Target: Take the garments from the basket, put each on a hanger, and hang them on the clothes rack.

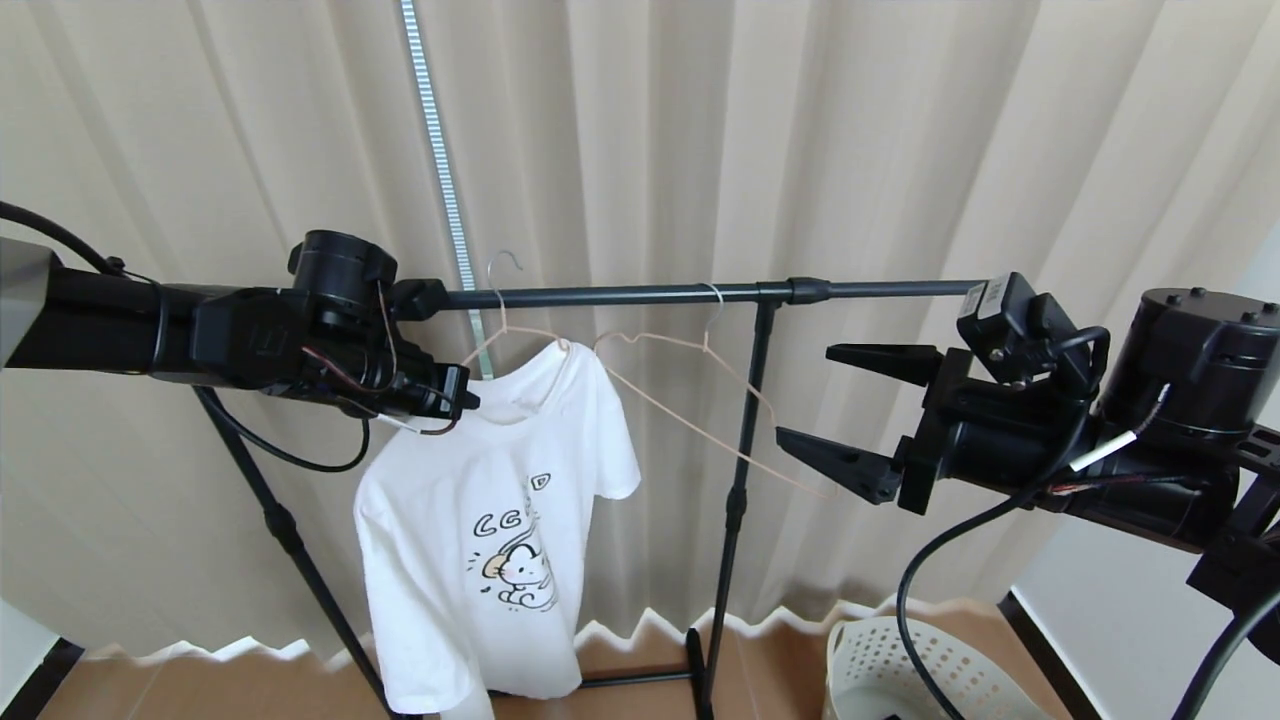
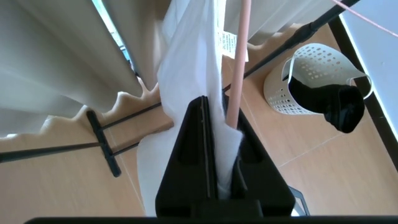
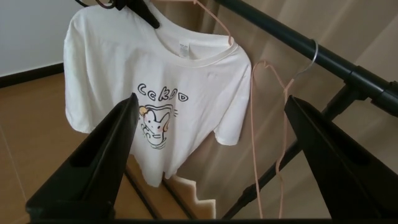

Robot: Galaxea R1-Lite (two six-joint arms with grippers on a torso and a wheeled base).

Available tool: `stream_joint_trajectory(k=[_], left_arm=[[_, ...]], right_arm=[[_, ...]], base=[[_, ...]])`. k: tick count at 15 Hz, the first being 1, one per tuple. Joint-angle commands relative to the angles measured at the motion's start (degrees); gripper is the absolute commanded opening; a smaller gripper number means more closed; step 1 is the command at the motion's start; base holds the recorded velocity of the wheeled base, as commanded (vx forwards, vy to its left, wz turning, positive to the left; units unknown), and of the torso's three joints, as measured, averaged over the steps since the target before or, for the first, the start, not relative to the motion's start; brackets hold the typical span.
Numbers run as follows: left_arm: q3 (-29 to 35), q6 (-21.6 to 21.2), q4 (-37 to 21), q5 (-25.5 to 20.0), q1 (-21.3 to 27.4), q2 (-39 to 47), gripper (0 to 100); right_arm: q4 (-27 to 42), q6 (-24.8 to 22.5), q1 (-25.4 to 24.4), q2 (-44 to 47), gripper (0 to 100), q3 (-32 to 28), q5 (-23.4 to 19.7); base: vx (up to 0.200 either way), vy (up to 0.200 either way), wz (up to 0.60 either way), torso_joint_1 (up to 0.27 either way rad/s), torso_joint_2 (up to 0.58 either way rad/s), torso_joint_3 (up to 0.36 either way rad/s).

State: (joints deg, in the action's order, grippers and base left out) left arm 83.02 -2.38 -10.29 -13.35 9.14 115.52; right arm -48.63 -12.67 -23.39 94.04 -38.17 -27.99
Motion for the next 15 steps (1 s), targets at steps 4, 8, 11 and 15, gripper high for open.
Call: stream_joint_trajectory(k=[4,8,11,15], left_arm=[[-1.1,-0.1,0.0,0.0,0.0,0.3,0],[-4.2,-0.3,-0.3,-0.2,0.9,-3.9,100],[-12.4,-0.4,-0.3,-0.2,1.1,-15.4,100],[-30.8,-0.9,-0.5,-0.5,1.1,-40.5,100]], right_arm=[[-0.1,-0.1,0.0,0.7,100,-0.3,0.0],[-0.1,-0.1,0.0,0.6,100,-0.2,0.0],[-0.1,0.0,0.0,0.1,100,0.0,0.0],[2.0,0.3,0.0,-3.6,100,0.5,8.1]], base=[[0.000,0.000,0.00,0.000,0.00,0.000],[0.000,0.000,0.00,0.000,0.00,0.000],[0.000,0.000,0.00,0.000,0.00,0.000],[0.000,0.000,0.00,0.000,0.00,0.000]])
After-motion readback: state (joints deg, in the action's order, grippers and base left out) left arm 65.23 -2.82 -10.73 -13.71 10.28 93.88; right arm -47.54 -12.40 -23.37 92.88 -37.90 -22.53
